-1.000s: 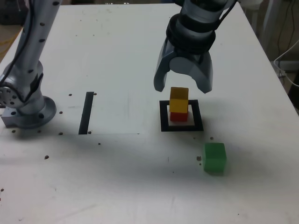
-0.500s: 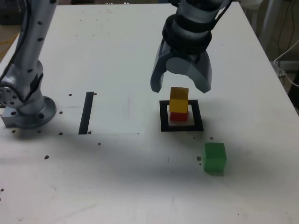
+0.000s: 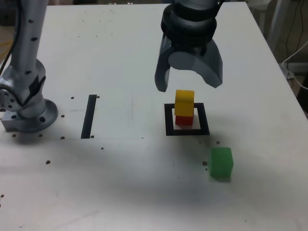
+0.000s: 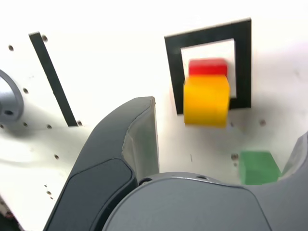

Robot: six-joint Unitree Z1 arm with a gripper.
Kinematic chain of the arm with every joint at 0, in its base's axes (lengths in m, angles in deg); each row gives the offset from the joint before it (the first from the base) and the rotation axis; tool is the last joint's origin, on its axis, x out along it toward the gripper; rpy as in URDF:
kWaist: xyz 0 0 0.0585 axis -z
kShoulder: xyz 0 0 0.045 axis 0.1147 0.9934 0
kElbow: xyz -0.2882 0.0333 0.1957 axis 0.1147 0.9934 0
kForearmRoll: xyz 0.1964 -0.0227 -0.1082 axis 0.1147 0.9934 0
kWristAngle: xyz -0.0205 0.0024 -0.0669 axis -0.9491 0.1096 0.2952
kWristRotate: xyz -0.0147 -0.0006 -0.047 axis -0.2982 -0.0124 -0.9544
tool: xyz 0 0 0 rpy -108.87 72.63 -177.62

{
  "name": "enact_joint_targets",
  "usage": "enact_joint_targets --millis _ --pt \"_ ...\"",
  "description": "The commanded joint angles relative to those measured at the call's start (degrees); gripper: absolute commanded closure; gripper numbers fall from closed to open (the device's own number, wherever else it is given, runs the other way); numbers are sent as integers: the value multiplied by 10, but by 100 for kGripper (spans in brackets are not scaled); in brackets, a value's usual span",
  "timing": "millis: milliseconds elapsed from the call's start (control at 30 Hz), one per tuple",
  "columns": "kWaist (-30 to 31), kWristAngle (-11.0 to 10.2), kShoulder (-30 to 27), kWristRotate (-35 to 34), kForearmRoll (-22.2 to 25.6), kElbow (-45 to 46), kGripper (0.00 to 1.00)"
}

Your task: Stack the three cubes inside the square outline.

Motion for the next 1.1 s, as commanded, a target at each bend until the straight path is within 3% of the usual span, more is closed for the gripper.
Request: enact_joint_targets --millis 0,467,800,1067 --pt "15 -2 0 -24 13 -14 1" --pt "101 19 33 -159 8 -60 0" --pt "117 43 92 -180 -32 -81 0" --pt "128 22 123 -176 -54 -101 1"
